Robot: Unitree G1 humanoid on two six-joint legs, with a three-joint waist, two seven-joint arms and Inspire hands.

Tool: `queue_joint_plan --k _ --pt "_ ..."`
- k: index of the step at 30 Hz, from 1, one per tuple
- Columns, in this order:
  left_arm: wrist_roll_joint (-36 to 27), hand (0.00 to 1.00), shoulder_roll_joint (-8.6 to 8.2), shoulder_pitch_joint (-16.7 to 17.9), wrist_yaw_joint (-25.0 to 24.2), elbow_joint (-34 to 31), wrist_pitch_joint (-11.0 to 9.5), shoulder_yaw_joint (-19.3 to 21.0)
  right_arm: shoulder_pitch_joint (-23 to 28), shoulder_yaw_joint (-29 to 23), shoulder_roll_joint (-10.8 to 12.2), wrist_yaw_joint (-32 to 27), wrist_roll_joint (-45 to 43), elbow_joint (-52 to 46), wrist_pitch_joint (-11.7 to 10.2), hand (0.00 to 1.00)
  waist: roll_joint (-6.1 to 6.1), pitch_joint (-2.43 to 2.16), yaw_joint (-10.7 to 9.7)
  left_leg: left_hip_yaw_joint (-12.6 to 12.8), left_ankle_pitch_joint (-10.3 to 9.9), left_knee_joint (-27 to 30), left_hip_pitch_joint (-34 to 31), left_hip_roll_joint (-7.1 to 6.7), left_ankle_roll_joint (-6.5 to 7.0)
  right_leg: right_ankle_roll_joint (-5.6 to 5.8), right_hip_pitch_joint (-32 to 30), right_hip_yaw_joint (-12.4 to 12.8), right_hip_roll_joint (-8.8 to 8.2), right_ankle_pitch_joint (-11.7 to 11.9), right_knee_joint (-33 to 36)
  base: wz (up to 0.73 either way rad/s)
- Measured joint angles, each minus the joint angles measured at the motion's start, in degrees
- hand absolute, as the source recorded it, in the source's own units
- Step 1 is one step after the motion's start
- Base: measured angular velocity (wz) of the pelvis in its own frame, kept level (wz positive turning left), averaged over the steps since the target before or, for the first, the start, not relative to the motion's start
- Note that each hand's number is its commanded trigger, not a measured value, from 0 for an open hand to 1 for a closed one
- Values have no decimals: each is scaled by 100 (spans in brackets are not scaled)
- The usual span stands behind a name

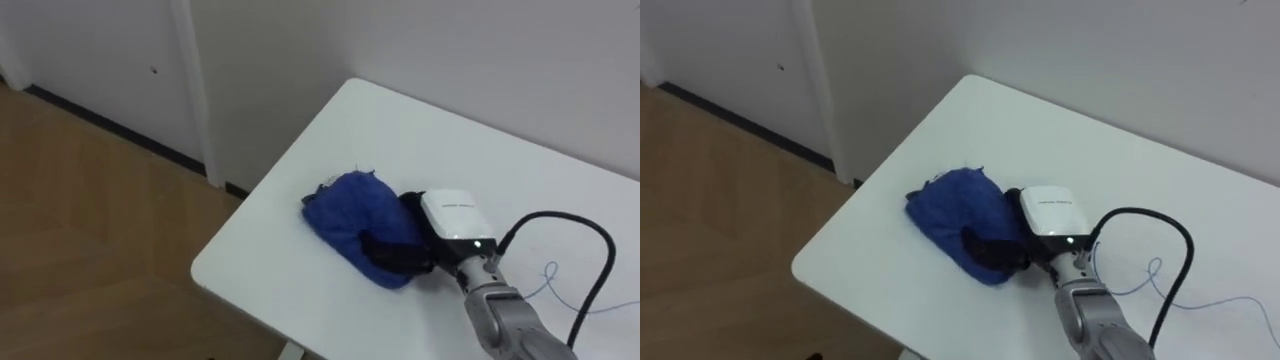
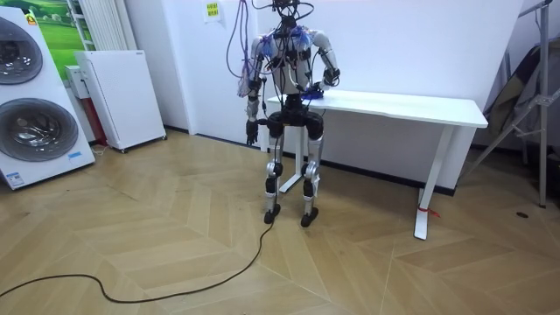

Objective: Wipe table

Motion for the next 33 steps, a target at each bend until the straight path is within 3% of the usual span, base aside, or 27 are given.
queue_joint_plan --k 7,11,14,28,30,33 --pt "61 0 -12 54 120 -22 12 107 171 -57 1 -581 106 75 -214 100 -13 -3 -19 -18 21 -46 37 -66 42 41 79 102 -36 -24 -66 6" --pt "135 0 -17 53 122 -214 29 166 337 -178 14 -607 75 -11 -286 100 -18 -6 -48 8 19 -45 49 -81 62 45 68 313 -27 -25 -66 0" --pt "179 0 -17 38 122 -348 17 173 369 -203 52 -593 87 -32 -339 100 -16 -7 -135 36 18 -41 40 -85 64 53 70 325 -30 -30 -66 0" --pt "-90 0 -163 -128 214 -251 81 41 242 -204 383 -334 521 -145 -130 100 87 0 -273 343 11 -125 44 -37 72 41 -105 511 0 -21 44 -9" --pt "-125 0 -171 -126 233 -285 104 52 299 -219 384 -319 668 -132 -165 100 106 8 -352 348 11 -123 47 -38 72 42 -136 515 0 -21 36 0" --pt "-27 0 -166 -112 303 -250 109 199 523 -527 378 -426 912 -50 -428 100 125 4 -495 407 13 -114 81 -44 75 45 -99 557 -10 -22 19 4"
